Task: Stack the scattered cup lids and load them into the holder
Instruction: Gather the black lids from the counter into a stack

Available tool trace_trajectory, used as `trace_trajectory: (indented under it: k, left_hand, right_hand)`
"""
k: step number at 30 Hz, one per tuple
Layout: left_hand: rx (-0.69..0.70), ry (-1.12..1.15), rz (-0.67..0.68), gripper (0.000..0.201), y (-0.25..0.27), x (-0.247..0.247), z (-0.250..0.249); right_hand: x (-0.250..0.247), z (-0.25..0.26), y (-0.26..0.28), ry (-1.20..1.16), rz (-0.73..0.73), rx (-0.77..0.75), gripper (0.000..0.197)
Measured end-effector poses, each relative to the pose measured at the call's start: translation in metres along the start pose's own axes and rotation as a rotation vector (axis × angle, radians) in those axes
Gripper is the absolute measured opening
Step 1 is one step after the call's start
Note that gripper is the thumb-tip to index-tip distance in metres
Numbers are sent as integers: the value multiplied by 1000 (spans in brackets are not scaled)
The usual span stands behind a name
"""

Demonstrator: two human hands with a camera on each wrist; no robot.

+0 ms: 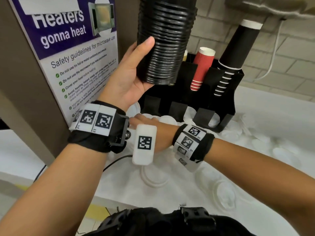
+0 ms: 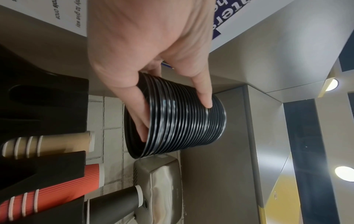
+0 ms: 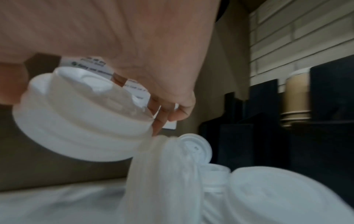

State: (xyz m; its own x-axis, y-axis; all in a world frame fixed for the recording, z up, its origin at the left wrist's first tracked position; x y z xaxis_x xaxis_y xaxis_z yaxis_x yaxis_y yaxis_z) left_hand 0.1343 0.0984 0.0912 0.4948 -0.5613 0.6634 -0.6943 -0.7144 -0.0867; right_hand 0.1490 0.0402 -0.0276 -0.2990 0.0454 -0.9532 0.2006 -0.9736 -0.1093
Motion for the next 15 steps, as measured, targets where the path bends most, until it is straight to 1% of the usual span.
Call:
trace_trajectory:
  k: [1,3,5,6,8,11,13,14,15]
  left_hand:
    - [3,4,-1,56,-1,1,-1]
    - [4,0,-13,58,-2,0,0]
    - [-2,-3,-19,61,-3,-1,2]
    - [-5,-7,-18,60,-3,-1,4]
    - [-10,-23,-21,59,-3,-3,7]
    - [-11,-39,-39,56,-4,-7,13]
    - [-14,-37,-48,52,-5,-9,16]
    - [-15,-34,-52,49,-5,-10,17]
    - [-15,-34,-57,47,-5,-12,18]
  right_hand:
    - [-10,-8,6,-94,-26,53,83]
    - [-26,-31,22,-153,-61,160,83]
    - [-39,-60,44,-84,-28,283,80]
    - [-44,-73,57,-16,17,340,79]
    - [-49,-99,81,202,140,419,78]
    - [-51,-131,109,517,279,508,86]
    - [-54,-142,118,764,326,518,98]
    - [-54,-141,118,834,326,507,102]
    - [-54,-134,113,838,287,473,104]
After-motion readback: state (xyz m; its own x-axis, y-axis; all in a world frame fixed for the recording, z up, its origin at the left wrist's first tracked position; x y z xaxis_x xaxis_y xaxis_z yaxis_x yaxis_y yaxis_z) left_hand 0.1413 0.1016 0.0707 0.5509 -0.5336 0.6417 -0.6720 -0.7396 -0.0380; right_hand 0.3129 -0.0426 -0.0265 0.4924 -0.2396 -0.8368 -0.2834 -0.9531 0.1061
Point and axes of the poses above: each hand's wrist, its own y-axis away from the middle knuckle, its own x-axis out of the palm, z = x × y, the point moved 7 cm from there along -y, towards the middle knuckle, and after that the axes turned 14 degrees about -z, right-handed, at the moved point
